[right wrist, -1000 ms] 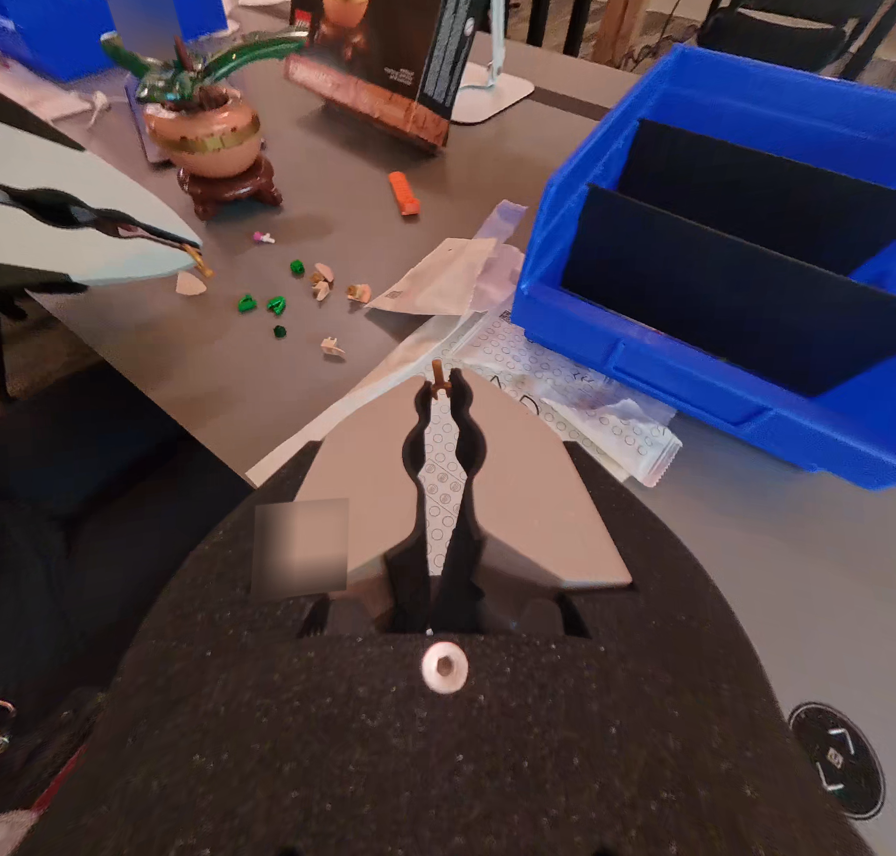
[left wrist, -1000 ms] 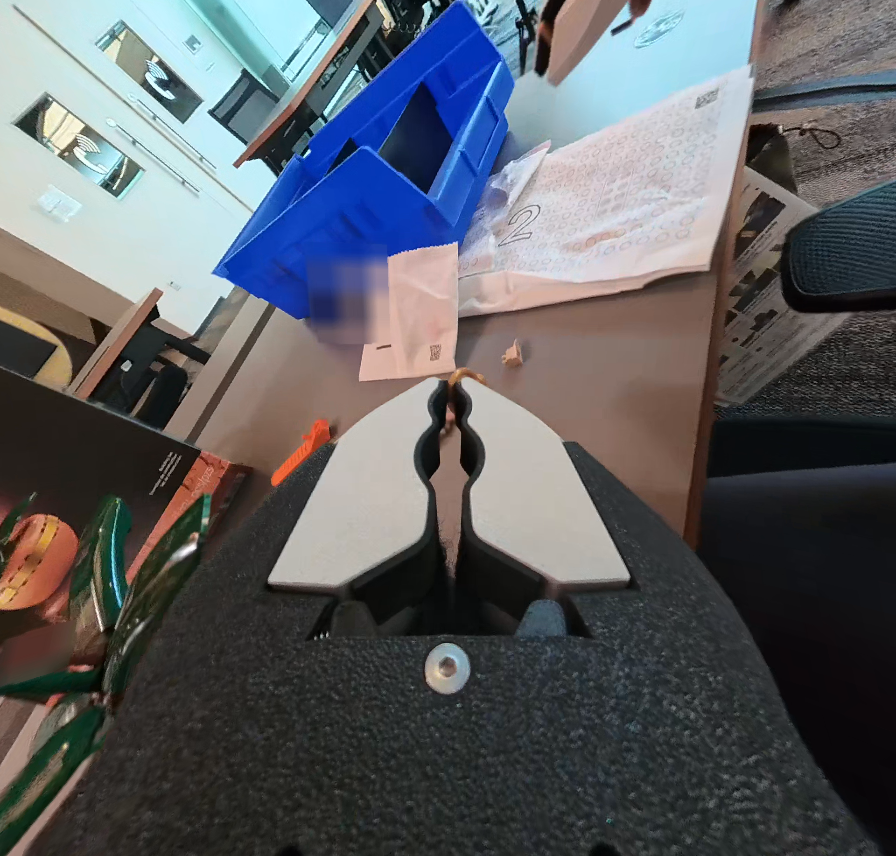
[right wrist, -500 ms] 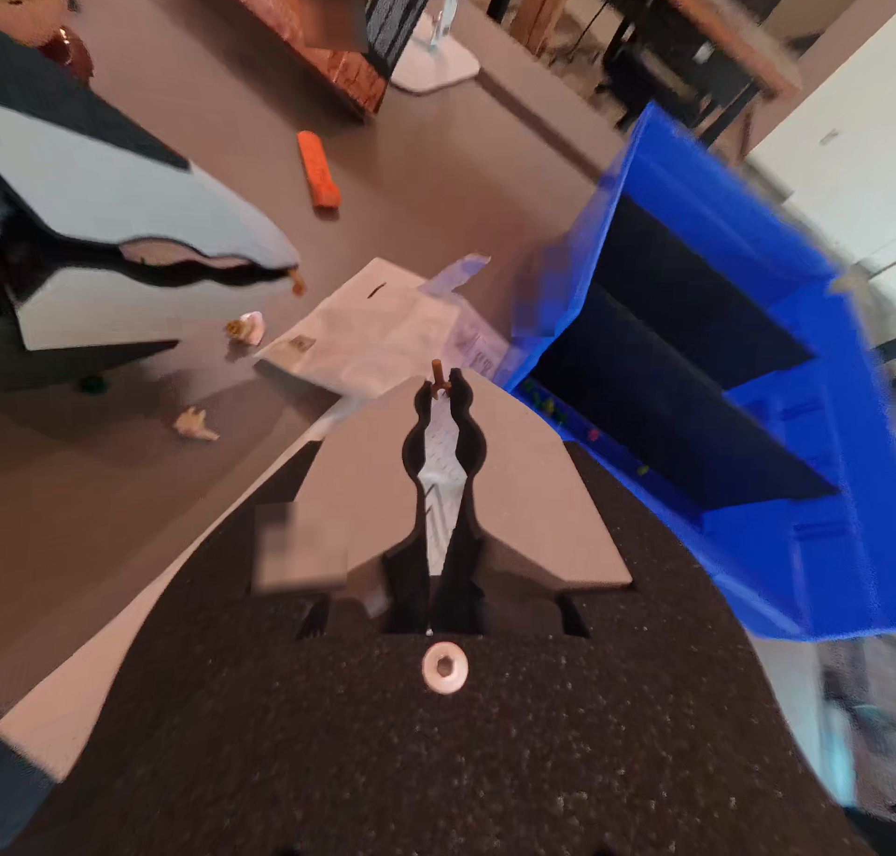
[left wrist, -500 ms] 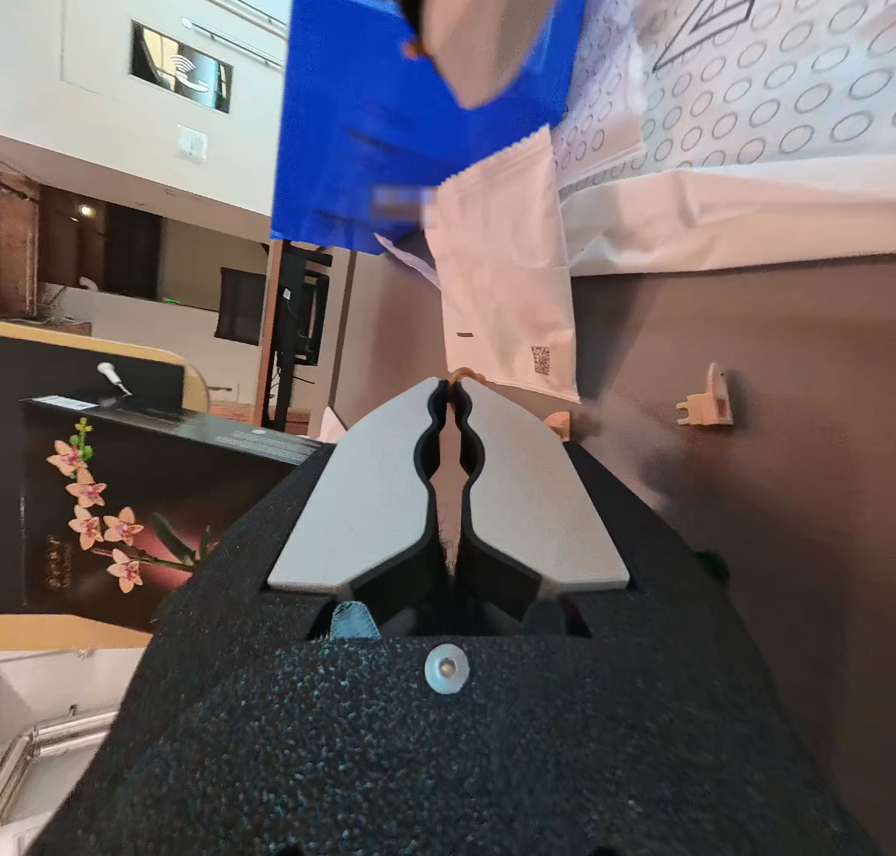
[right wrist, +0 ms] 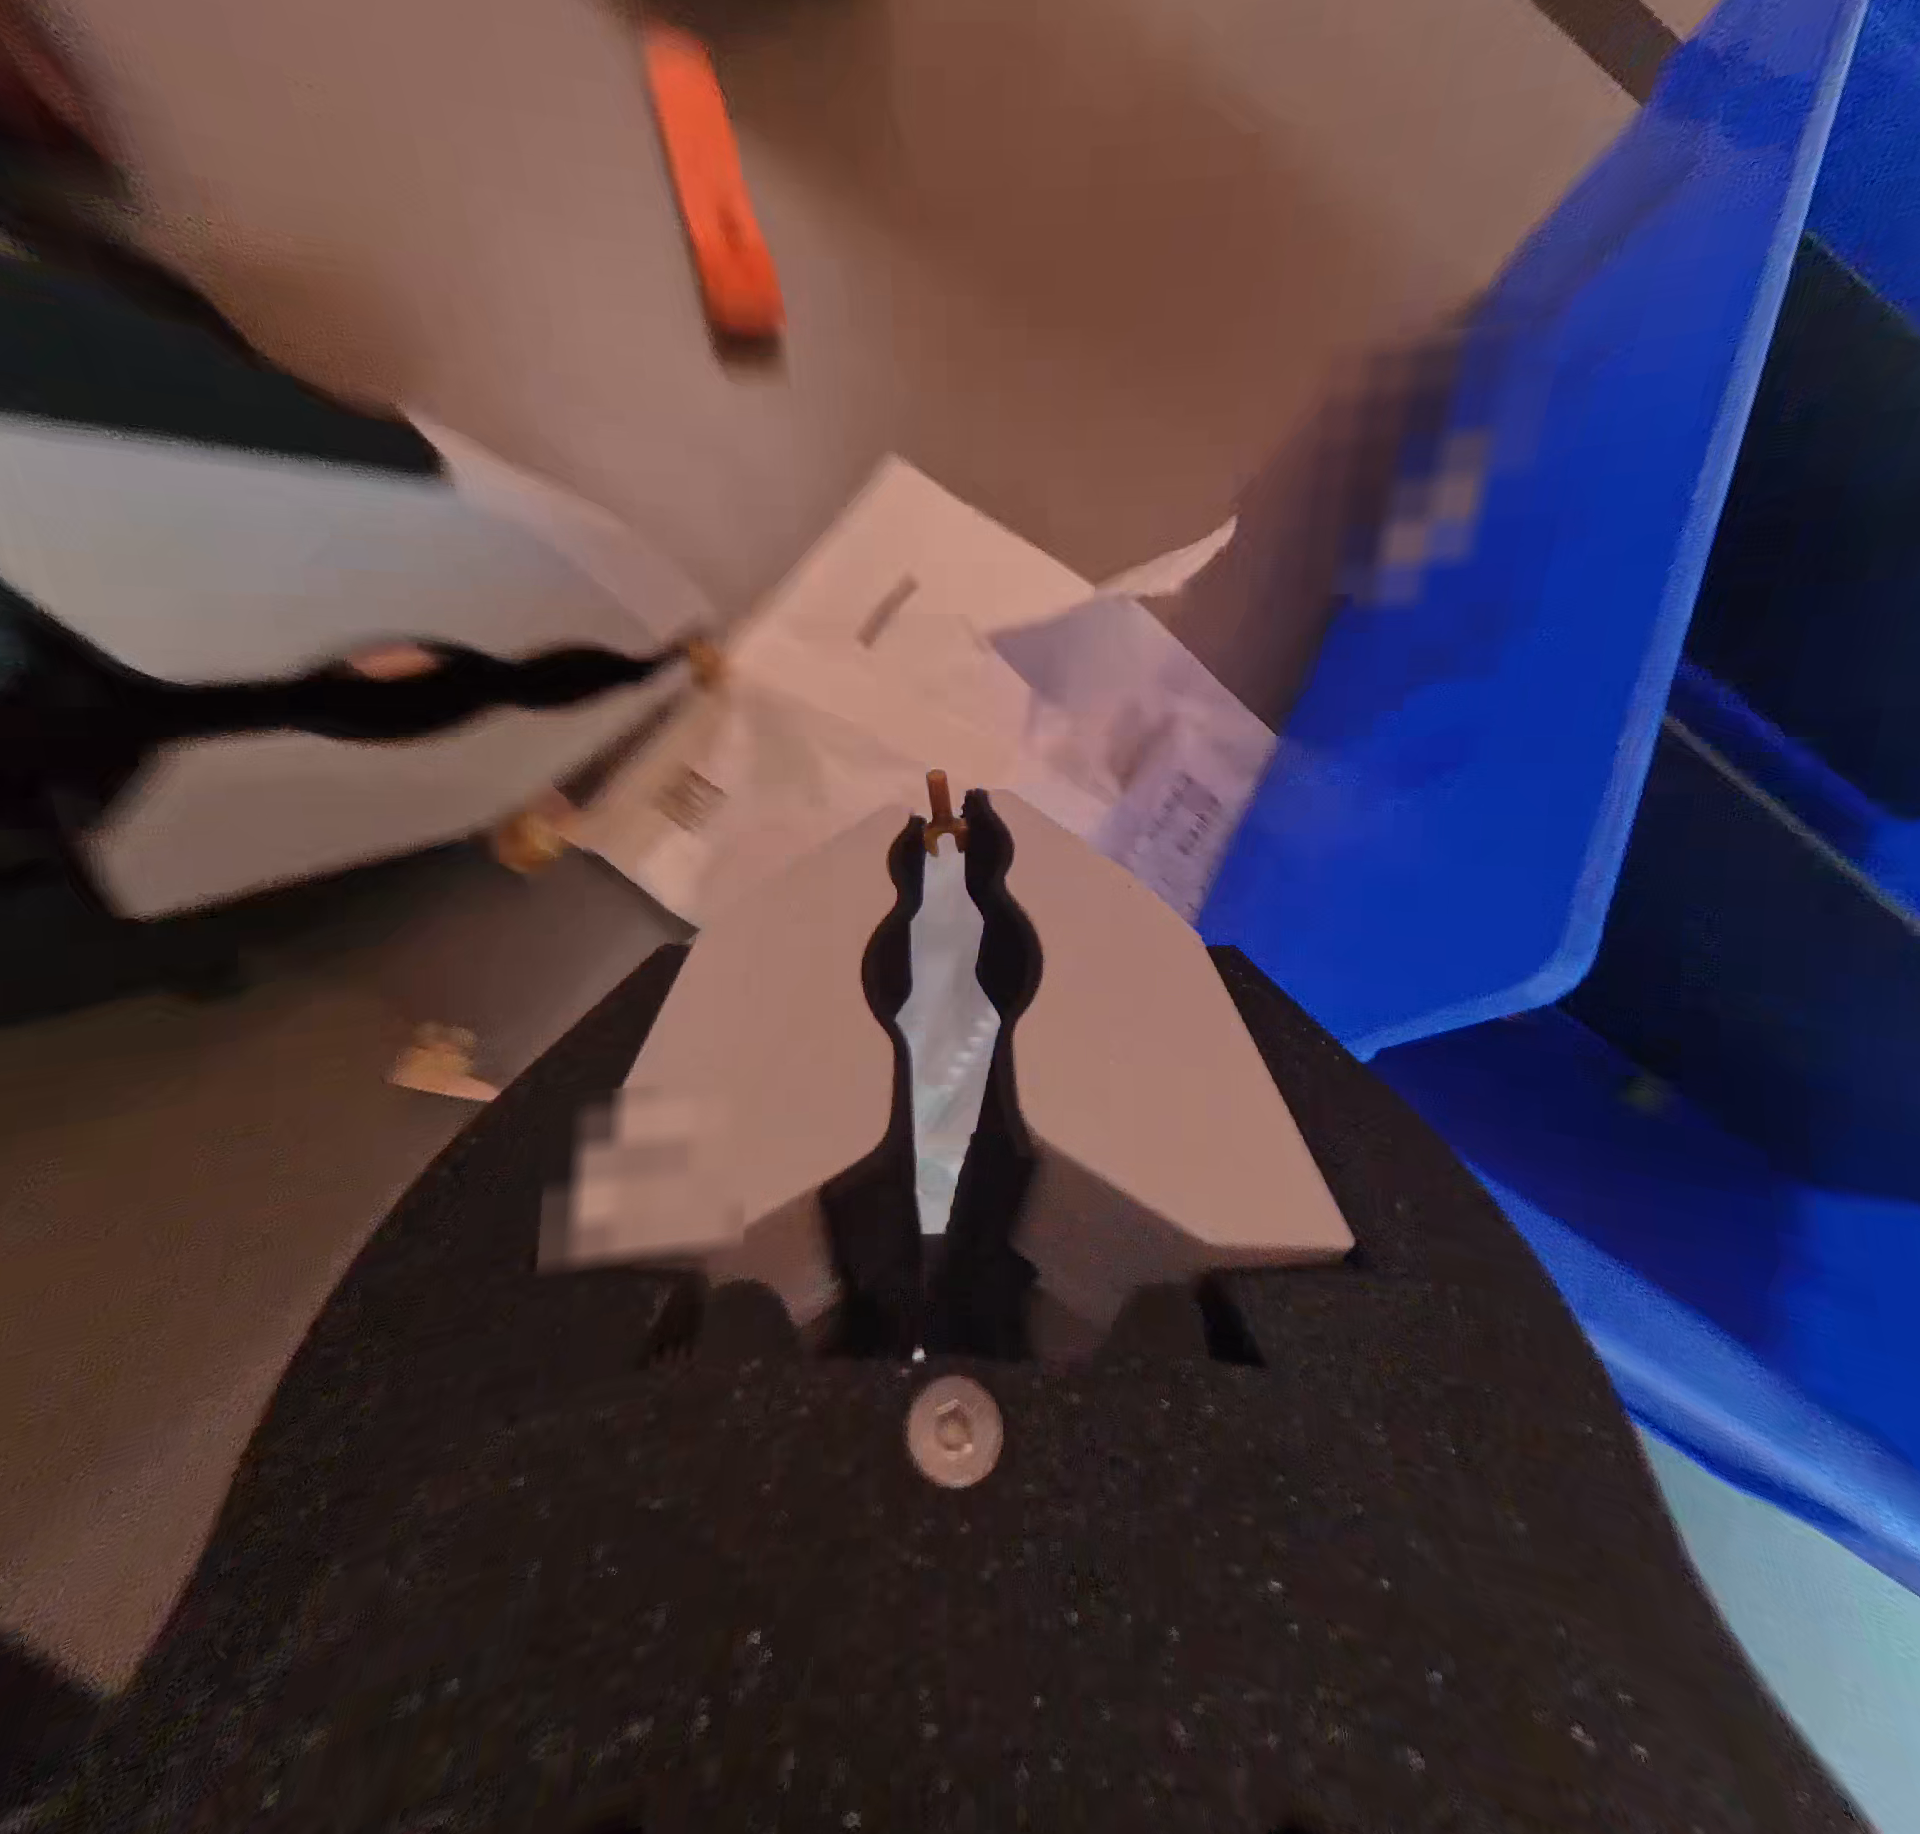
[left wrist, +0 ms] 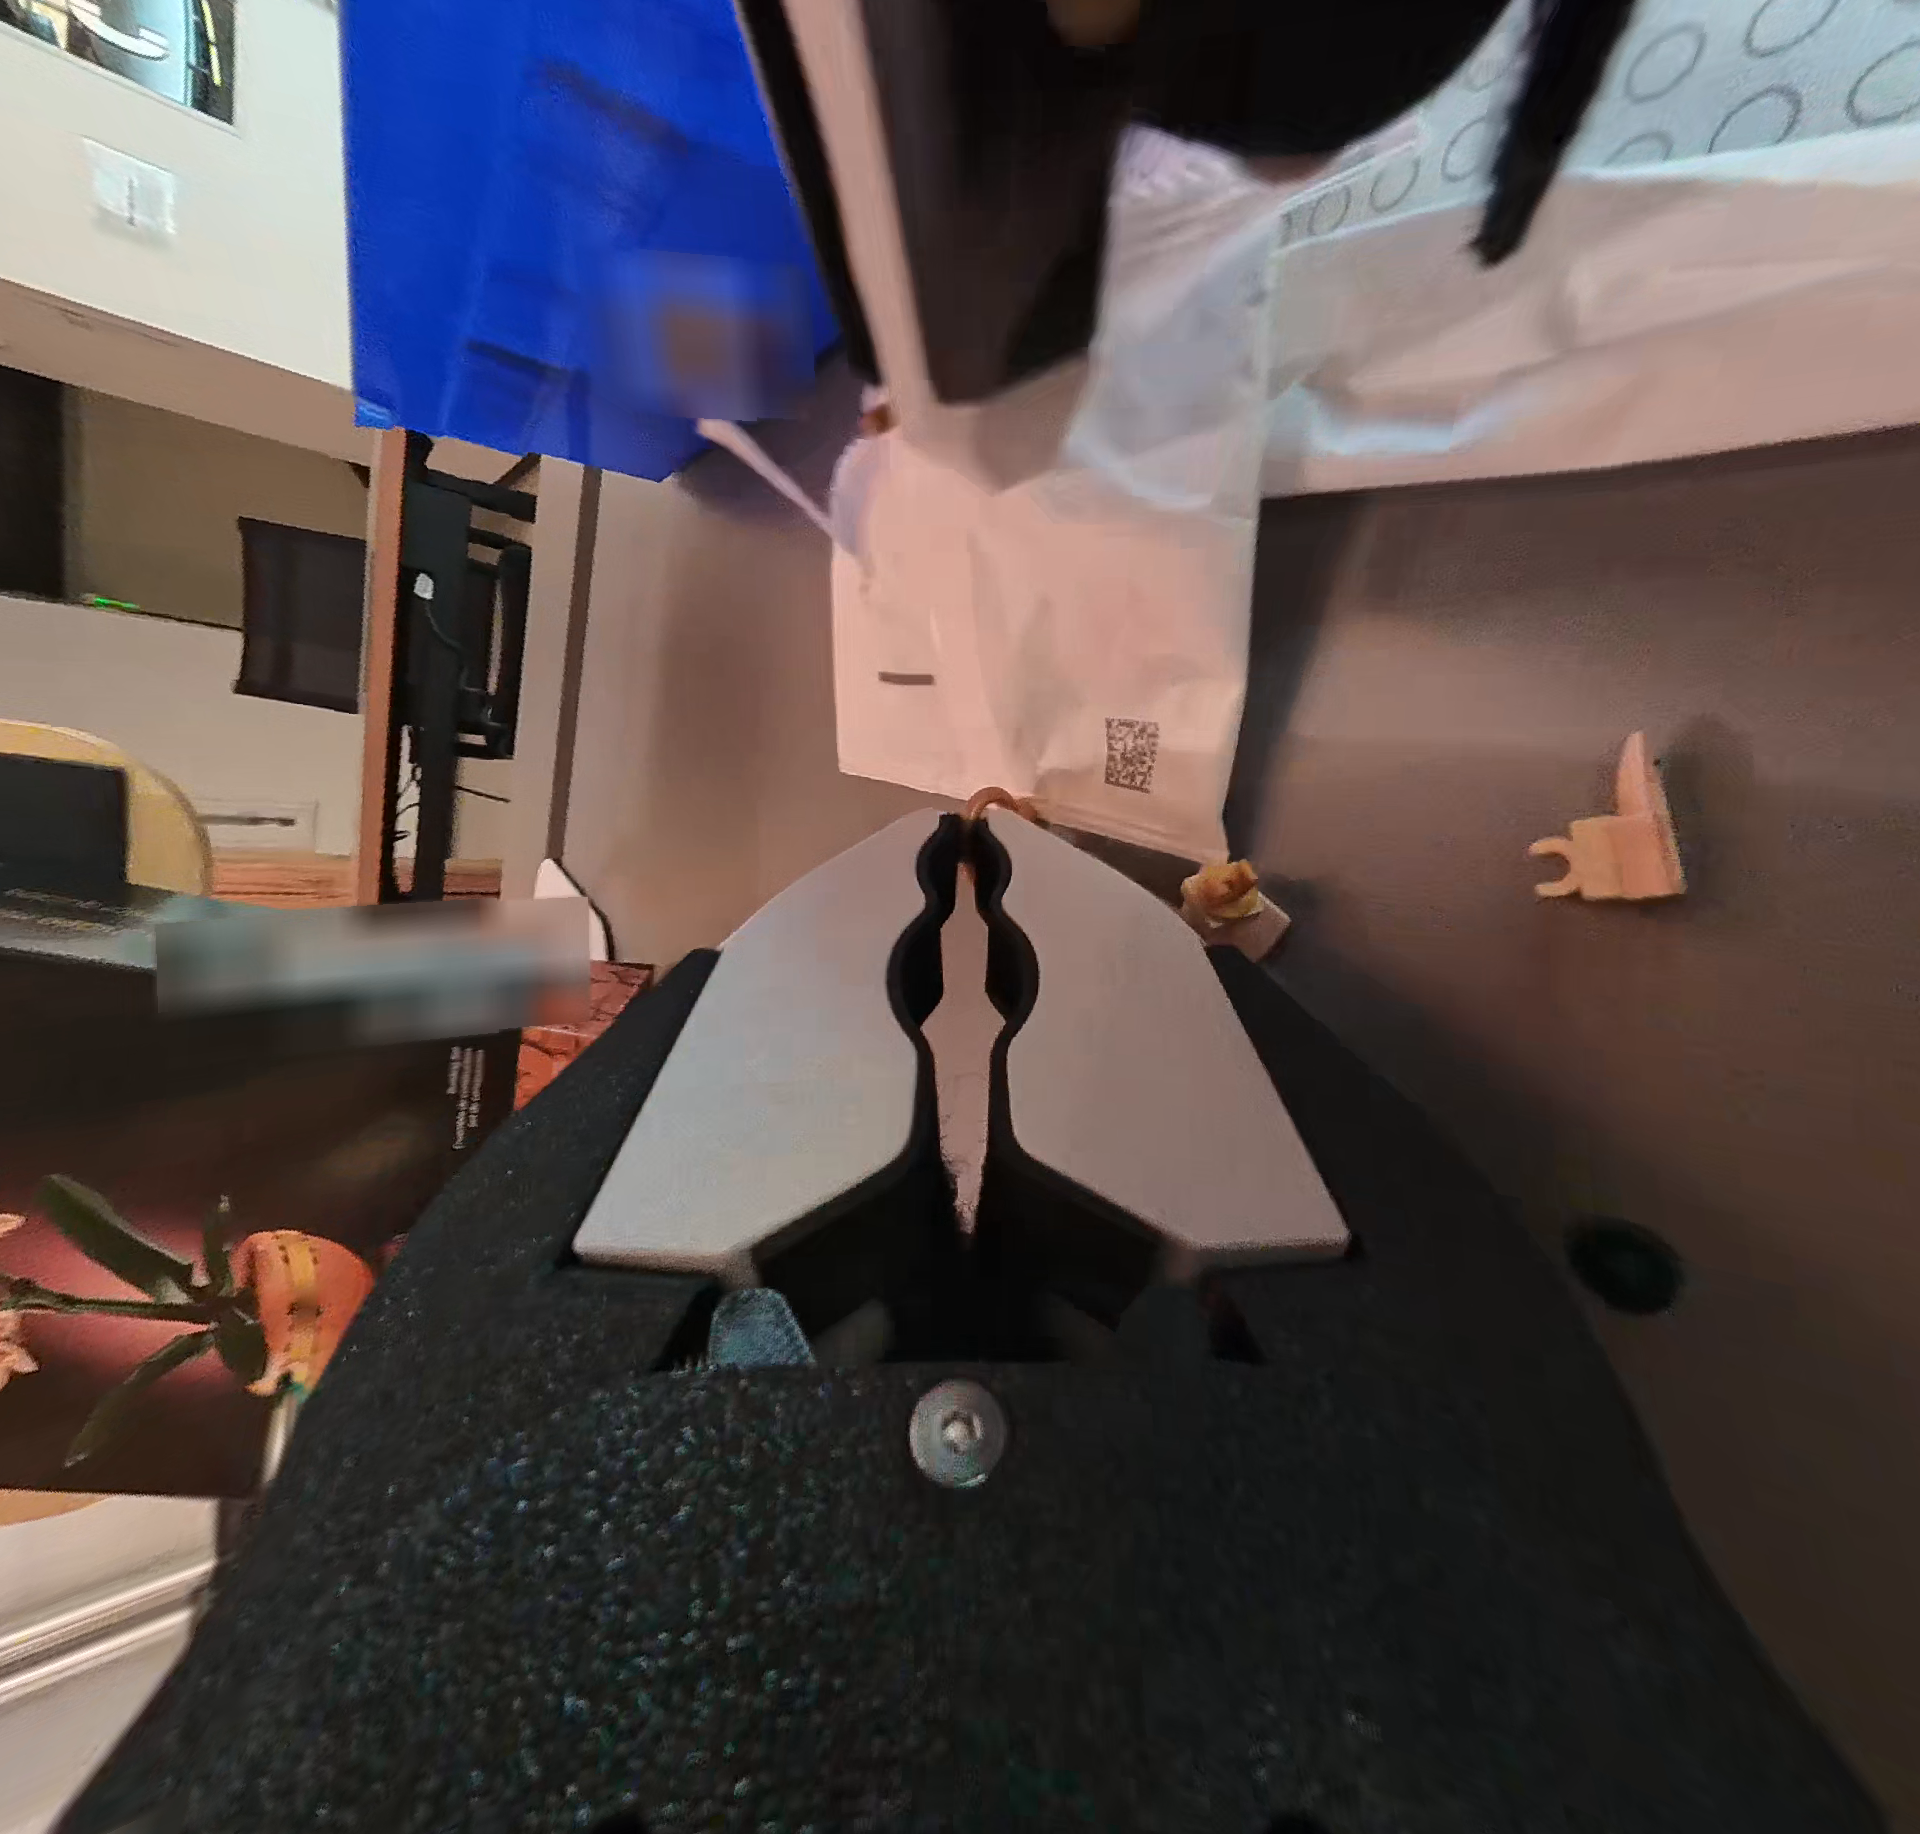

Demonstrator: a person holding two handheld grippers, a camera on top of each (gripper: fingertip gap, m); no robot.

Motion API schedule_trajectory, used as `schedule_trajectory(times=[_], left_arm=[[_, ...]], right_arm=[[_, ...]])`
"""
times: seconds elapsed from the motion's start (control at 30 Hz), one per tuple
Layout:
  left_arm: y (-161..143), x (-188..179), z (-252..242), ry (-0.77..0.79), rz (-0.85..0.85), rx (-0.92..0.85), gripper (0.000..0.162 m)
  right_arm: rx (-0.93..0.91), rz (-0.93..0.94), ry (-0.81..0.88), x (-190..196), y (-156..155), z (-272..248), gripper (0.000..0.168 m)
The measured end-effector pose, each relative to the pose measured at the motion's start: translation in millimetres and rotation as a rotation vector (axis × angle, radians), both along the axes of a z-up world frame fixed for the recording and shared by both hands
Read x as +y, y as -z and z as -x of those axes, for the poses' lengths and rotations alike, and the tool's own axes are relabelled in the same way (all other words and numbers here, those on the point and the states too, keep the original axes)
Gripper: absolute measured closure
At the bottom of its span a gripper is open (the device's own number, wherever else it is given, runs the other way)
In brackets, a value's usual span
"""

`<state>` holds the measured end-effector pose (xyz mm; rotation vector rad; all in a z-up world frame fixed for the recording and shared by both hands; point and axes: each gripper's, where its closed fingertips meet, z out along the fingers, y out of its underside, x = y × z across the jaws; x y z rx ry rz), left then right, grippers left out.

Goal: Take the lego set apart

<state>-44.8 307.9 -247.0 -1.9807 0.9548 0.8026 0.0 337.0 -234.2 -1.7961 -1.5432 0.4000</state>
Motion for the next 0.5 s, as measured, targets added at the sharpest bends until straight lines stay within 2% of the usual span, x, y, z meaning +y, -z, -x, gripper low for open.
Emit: schedule_trajectory(times=[0.07,0.13,0.2,0.27,0.33,0.4,0.43,0.5], left_arm=[[0.5,-1.6,-0.5,0.015,-0.008,-0.04,0.16],[1.5,-3.8,0.3,0.013,-0.012,-0.082,0.16],[3.1,-5.3,2.0,0.01,-0.005,-0.086,0.16],[8.1,-6.6,3.0,0.012,0.018,-0.06,0.16],[7.4,-6.5,3.1,0.013,0.01,-0.026,0.16],[7.4,-6.5,2.9,0.01,0.012,-0.014,0.16],[7.5,-6.5,2.8,0.011,0.011,-0.011,0.16],[7.5,-6.9,2.8,0.012,0.008,-0.011,0.16]], right_arm=[[0.169,0.09,-0.062,-10.4,-19.9,11.1,0.161],[0.21,0.139,-0.081,-12.5,-25.2,12.6,0.161],[0.205,0.054,-0.019,7.3,-26.6,6.4,0.161],[0.195,-0.134,0.027,21.6,-41.3,4.3,0.161],[0.024,-0.375,0.046,32.5,-45.1,4.5,0.161],[-0.226,-0.528,0.07,46.3,-35.2,3.5,0.162],[-0.346,-0.556,0.069,51.3,-27.7,1.2,0.161],[-0.532,-0.439,0.052,51.5,-4.4,-7.7,0.162]])
